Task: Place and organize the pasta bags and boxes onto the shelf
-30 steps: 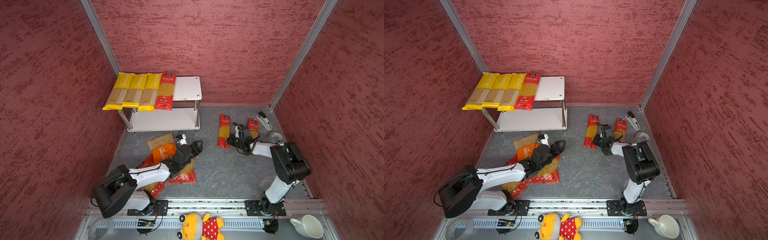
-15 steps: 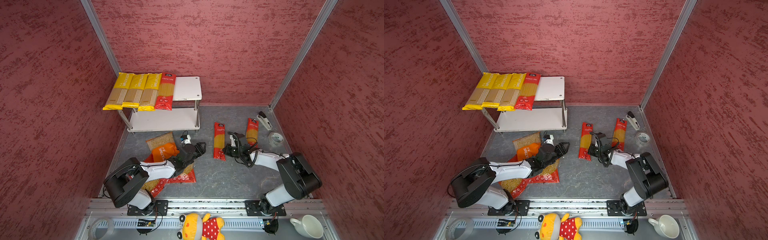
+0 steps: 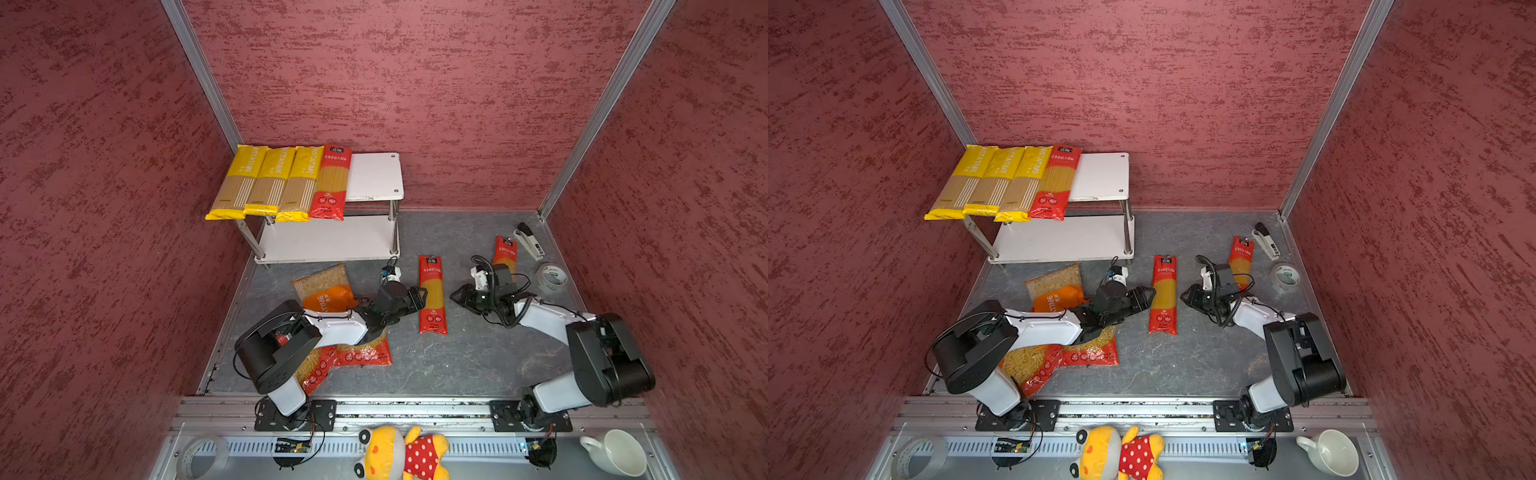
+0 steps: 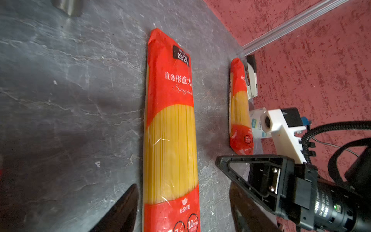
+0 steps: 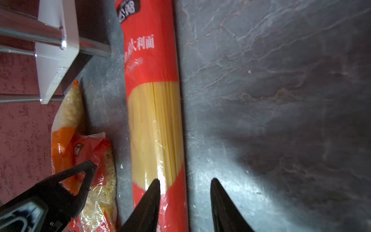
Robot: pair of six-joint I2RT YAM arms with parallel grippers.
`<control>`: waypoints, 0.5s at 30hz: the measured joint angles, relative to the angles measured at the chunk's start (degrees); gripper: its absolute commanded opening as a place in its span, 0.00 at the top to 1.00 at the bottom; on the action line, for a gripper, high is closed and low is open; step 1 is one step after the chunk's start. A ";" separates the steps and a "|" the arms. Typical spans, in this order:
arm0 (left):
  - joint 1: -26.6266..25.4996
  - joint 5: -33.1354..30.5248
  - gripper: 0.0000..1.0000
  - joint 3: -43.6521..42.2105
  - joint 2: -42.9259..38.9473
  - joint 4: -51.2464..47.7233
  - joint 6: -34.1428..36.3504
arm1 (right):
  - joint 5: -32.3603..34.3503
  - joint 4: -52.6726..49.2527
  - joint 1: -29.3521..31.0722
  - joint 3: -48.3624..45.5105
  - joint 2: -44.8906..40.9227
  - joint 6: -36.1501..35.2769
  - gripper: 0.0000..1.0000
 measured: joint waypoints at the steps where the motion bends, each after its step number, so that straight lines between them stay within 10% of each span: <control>1: 0.00 0.35 0.31 0.13 0.72 -0.20 0.17 | -0.24 0.42 0.00 0.00 1.05 0.02 0.55; 15: 0.44 4.85 0.39 1.40 8.61 2.40 0.22 | -4.42 14.80 0.98 1.90 10.75 4.57 0.63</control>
